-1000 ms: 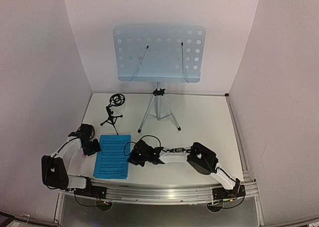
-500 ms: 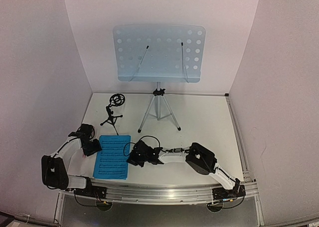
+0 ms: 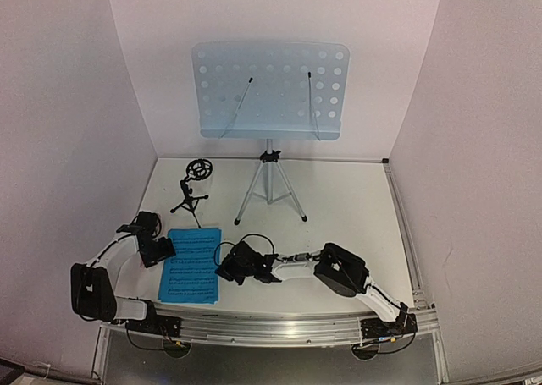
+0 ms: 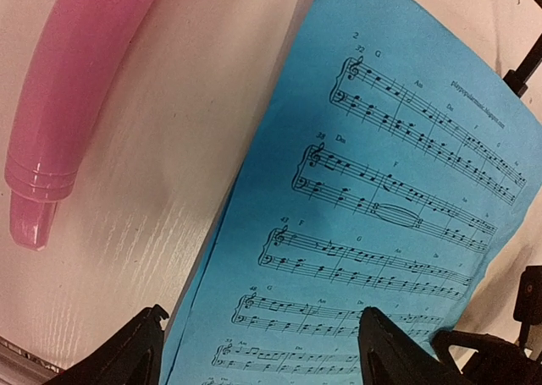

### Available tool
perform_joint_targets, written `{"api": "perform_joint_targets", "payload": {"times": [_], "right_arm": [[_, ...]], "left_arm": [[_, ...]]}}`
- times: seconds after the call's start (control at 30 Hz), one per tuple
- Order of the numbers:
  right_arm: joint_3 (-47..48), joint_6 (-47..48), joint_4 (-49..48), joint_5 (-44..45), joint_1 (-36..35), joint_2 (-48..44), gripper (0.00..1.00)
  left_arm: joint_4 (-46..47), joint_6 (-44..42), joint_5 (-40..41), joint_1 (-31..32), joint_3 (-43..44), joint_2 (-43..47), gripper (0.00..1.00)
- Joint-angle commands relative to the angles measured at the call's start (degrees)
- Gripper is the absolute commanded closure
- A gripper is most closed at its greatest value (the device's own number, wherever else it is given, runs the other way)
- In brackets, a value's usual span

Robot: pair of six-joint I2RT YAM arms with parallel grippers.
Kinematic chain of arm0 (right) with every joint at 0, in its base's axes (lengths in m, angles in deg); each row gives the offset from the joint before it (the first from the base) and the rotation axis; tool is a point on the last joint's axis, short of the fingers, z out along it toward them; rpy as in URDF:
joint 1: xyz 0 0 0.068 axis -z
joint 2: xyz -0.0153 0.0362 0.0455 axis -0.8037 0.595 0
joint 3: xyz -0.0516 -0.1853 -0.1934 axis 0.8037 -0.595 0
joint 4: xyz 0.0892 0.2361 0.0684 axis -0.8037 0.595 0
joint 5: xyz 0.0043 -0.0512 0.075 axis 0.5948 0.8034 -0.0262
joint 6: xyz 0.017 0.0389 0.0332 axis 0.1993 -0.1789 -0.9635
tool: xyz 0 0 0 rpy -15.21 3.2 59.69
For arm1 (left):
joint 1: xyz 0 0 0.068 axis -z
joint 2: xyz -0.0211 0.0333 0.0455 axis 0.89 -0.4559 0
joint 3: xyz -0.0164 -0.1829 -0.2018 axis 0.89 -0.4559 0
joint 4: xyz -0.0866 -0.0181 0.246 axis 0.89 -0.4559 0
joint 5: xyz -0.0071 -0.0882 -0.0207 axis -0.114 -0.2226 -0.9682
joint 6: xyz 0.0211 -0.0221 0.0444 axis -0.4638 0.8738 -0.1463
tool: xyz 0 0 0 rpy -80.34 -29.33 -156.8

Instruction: Pack up the instrument practice props

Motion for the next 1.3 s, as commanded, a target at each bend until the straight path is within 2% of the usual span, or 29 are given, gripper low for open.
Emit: {"api": "perform_joint_targets", "payload": {"times": [0.0,0.4,0.73,0.87,1.0,1.07,1.17,1.27], "right_arm": [[-2.10,-3.77,-2.70,4.74,-0.94,-3.51,1.00],[-2.51,-7.54,-3.70,5.07,-1.76,-2.31,1.00],[-3.19,-8.96,-4.21,4.19,-1.91,-2.07,0.99],[-5.02,-9.93,-4.24,3.62,-1.91,-3.37,0.80],[-6.98,-9.67,-2.31,4.21,-1.91,-5.96,0.65],[-5.55,-7.51,3.23,3.88,-1.91,-7.30,0.52],[-1.70,-2.93,12.41,3.19,-1.92,-8.28,0.38],[0.23,-2.21,18.18,2.41,-1.84,-8.12,0.26]], "left_arm": [[1.11,1.28,-0.54,0.11,-0.60,-0.29,0.19],[6.36,5.82,-1.29,0.67,-6.50,-0.83,0.16],[9.02,6.21,-2.35,0.92,-8.42,-0.80,0.20],[8.58,6.35,-1.60,0.98,-8.24,-0.42,0.20],[6.48,6.33,-0.25,0.97,-6.58,-0.01,0.20],[4.34,6.22,0.50,0.95,-5.11,0.07,0.20],[1.61,6.20,1.35,0.96,-3.35,0.28,0.20],[2.19,6.40,1.27,1.02,-3.95,0.25,0.20]]}}
